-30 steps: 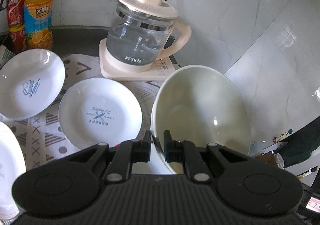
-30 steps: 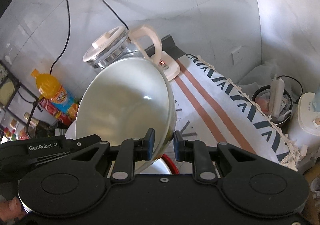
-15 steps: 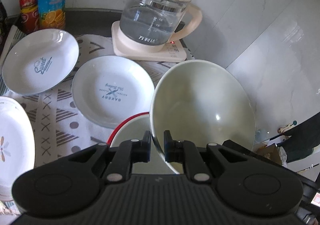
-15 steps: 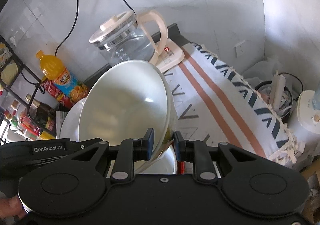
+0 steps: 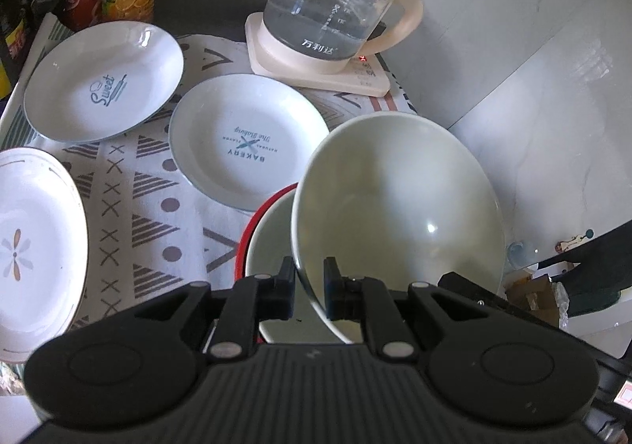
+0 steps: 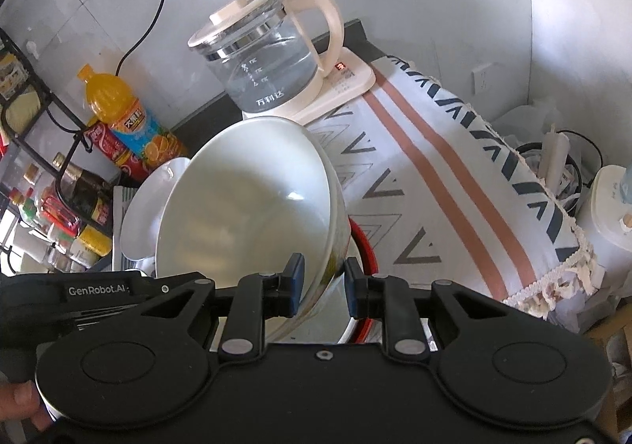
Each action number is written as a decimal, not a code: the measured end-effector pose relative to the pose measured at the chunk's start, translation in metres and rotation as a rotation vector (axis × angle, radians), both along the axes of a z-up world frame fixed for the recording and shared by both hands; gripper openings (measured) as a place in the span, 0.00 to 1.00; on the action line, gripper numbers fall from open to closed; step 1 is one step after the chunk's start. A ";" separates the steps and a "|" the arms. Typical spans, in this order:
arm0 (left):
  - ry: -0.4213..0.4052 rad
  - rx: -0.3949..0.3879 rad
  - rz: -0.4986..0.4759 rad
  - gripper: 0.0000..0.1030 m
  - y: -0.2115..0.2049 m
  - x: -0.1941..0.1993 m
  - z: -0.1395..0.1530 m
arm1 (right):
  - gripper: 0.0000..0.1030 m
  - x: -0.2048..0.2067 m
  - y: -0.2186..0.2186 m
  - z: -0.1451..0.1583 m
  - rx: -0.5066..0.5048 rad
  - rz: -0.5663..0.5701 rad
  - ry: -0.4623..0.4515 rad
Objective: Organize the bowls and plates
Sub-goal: 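Lower the yellow-banded bowl onto the bowl stack and open the right gripper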
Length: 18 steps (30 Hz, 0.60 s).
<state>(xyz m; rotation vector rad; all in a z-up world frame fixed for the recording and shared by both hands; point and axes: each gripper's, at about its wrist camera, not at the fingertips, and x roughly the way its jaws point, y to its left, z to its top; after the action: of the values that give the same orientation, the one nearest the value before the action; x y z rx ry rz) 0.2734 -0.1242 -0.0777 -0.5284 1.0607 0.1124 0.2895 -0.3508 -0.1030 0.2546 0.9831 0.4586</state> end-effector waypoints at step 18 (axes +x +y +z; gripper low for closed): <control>0.065 0.013 0.054 0.15 0.002 -0.011 -0.011 | 0.29 -0.006 0.003 -0.007 -0.007 0.031 0.050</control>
<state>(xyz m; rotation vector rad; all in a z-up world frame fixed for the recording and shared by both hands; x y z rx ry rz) 0.2627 -0.1221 -0.0886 -0.5444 1.1085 0.1854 0.2830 -0.3479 -0.1098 0.2460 1.0380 0.4788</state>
